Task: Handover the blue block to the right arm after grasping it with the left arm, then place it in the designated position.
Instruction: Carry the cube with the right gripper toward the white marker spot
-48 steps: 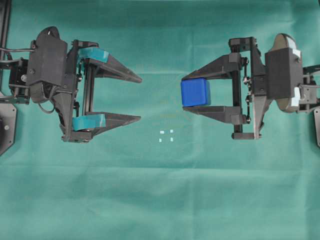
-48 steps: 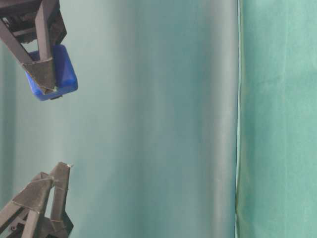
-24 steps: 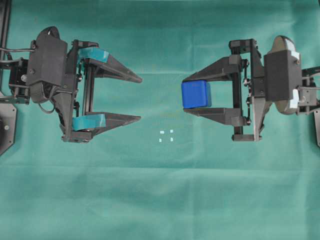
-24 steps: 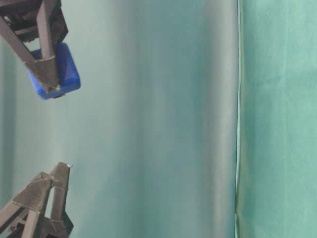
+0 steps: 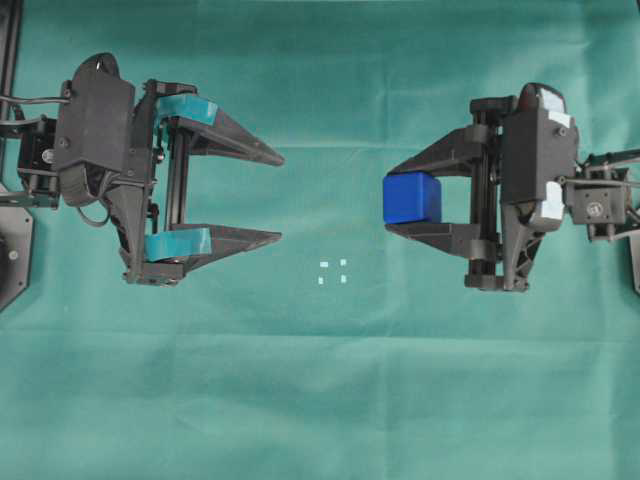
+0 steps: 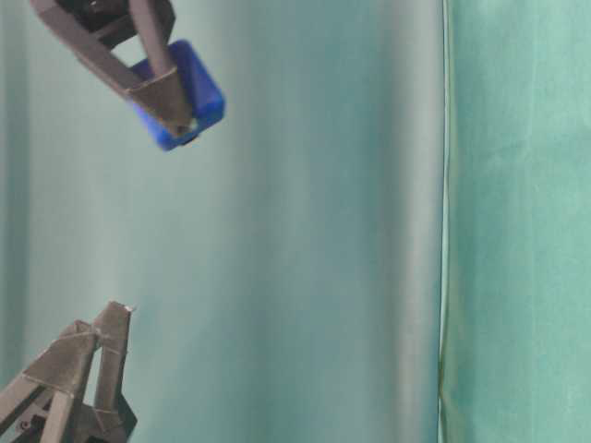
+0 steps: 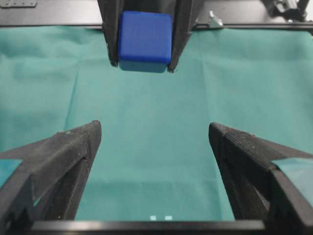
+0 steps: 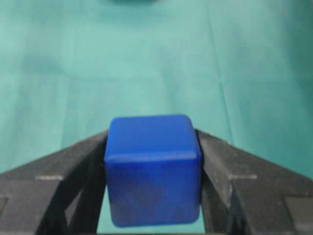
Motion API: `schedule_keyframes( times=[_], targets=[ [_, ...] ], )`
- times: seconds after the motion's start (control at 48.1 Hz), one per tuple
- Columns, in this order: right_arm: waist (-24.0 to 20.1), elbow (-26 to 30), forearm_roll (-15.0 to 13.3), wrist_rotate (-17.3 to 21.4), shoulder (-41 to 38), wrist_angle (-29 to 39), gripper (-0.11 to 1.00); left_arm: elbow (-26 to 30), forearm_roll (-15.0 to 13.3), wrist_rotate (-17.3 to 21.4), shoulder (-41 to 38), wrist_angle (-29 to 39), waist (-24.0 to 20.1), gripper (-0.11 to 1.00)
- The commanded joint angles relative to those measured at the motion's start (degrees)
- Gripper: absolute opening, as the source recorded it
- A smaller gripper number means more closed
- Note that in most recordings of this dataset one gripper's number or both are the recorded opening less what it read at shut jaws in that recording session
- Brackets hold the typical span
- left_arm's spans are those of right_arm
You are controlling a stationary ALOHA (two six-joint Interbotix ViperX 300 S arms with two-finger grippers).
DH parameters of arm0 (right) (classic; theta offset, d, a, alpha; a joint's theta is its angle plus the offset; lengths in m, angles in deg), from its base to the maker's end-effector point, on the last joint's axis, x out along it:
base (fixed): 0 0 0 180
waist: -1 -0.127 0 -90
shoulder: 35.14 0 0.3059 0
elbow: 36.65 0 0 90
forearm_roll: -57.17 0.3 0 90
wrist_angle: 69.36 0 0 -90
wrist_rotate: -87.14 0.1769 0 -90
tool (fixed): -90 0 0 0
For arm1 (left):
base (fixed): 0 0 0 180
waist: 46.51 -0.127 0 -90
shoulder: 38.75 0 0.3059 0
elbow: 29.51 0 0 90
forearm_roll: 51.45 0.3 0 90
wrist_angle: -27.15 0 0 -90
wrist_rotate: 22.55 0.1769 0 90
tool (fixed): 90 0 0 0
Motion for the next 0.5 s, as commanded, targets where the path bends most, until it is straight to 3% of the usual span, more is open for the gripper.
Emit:
schedule_keyframes(
  times=[0.0,0.479],
  targets=[
    [-0.4,0.7,0.4,0.1,1.1,0.4,0.51,1.4,0.0,0.1,0.3,-0.4,-0.2,1.00],
    [-0.4,0.5,0.7,0.1,-4.3,-2.1,0.51,1.5,0.0,0.1,0.2,-0.4,-0.2,1.00]
  ],
)
